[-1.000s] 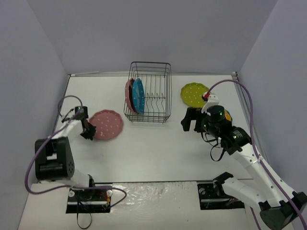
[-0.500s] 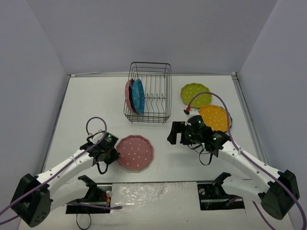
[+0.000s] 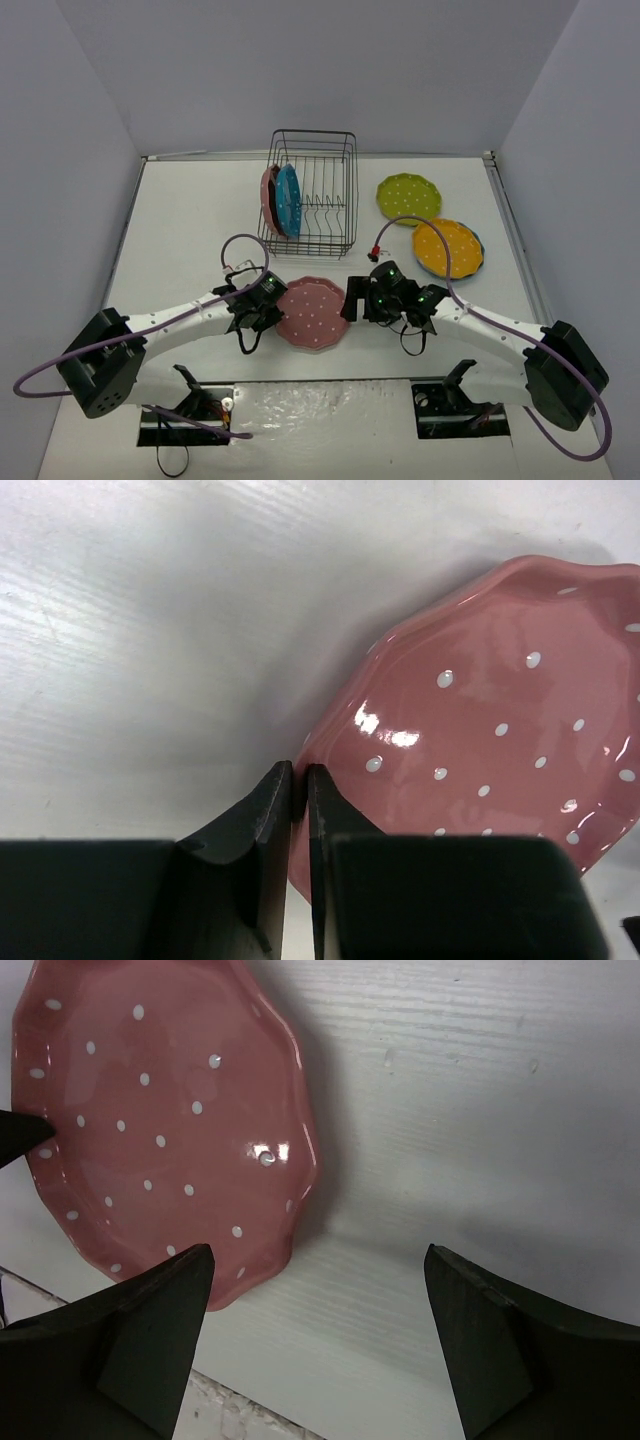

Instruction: Load the plates into the dish rack

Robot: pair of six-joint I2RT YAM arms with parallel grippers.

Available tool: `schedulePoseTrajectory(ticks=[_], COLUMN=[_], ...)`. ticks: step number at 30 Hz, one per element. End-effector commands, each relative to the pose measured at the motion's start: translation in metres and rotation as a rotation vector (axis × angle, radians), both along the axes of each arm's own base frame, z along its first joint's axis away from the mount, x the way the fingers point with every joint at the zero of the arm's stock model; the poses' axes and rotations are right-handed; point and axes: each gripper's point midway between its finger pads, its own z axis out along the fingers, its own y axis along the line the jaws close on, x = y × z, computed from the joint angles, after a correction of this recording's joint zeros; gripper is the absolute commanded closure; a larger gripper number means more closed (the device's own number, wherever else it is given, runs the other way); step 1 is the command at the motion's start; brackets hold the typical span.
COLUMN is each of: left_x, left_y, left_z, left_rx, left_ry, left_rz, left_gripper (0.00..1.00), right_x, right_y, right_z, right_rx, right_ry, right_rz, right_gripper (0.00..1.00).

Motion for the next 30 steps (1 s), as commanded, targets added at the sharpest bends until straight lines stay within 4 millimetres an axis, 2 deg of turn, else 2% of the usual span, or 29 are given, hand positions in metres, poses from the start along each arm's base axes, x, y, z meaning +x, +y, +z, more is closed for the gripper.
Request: schedulePoseTrajectory(ticks=[1,7,13,20,27,30], left_x=[0.024,0.026,0.025,0.025,0.028,0.031], left_y=[-0.029,-0.035,-0.046,-0.058,-0.069,-0.077], left_z=[0.027,0.034,0.038,0.05,0.06,0.064], left_rx=[-0.095,-0.152,-0.262,-0.329,-0.412,-0.472], left_ry=[-0.108,-0.129,-0.123,-0.141,-0.17,-0.183], left_rz=[0.02,0.053,0.099,0.138,0.203,0.213], left_gripper=[1.0,1.0,1.0,1.0,1.0,1.0], right_x=[0.009,0.002,-0.004,-0.004,-0.007,-0.007], right_y=[0.019,0.017,0.01,0.011,0.008,0.004], right_z=[0.005,-0.009,-0.018,-0.014,-0.01,-0.013], right_rx=[0.053,0.062,0.077,0.125,0.131,0.116], right_ry=[-0.037,-0.002,0.036,0.066,0.091,0.092], right_rz=[-0.031,-0.092,-0.174,-0.243,-0.292,-0.309], right_gripper=[0.22,0.34,0.32,0.33,0.42,0.43])
